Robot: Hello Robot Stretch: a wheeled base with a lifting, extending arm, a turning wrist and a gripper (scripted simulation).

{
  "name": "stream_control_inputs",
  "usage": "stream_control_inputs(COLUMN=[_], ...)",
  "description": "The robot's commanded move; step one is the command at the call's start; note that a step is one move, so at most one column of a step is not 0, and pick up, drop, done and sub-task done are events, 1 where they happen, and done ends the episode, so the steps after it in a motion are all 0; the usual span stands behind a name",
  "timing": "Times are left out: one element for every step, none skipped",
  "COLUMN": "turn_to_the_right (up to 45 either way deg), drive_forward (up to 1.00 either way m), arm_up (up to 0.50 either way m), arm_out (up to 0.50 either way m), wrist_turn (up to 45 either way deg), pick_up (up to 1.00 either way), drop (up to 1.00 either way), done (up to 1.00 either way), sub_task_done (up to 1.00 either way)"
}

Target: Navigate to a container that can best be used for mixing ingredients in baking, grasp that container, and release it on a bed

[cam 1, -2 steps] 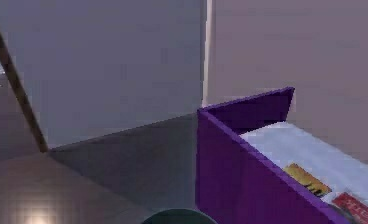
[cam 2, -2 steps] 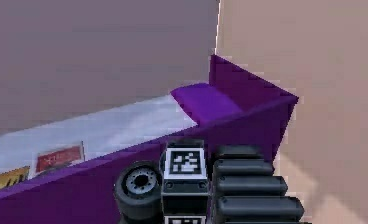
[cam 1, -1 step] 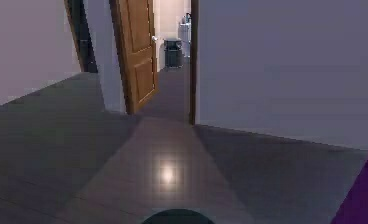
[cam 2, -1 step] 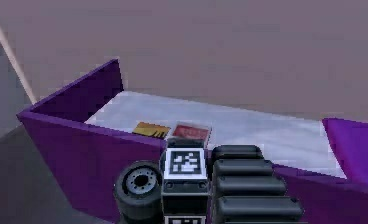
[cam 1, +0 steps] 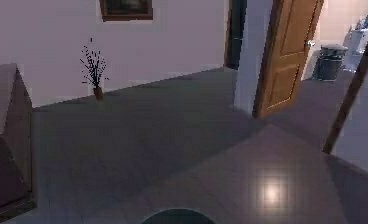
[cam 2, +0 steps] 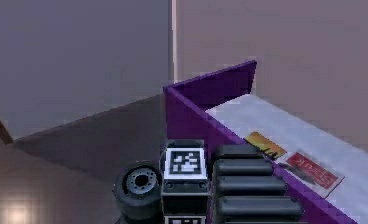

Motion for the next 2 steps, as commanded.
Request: stream_control_inputs(turn_to_the_right=[45.0,45.0], drive_forward=[0.0,0.0], arm_up=[0.0,0.0], arm_out=[0.0,0.0], wrist_turn=[0.0,0.0], pick_up=[0.0,0.0], drop=[0.0,0.0], done=[0.0,0.0], sub_task_done=[0.0,0.0])
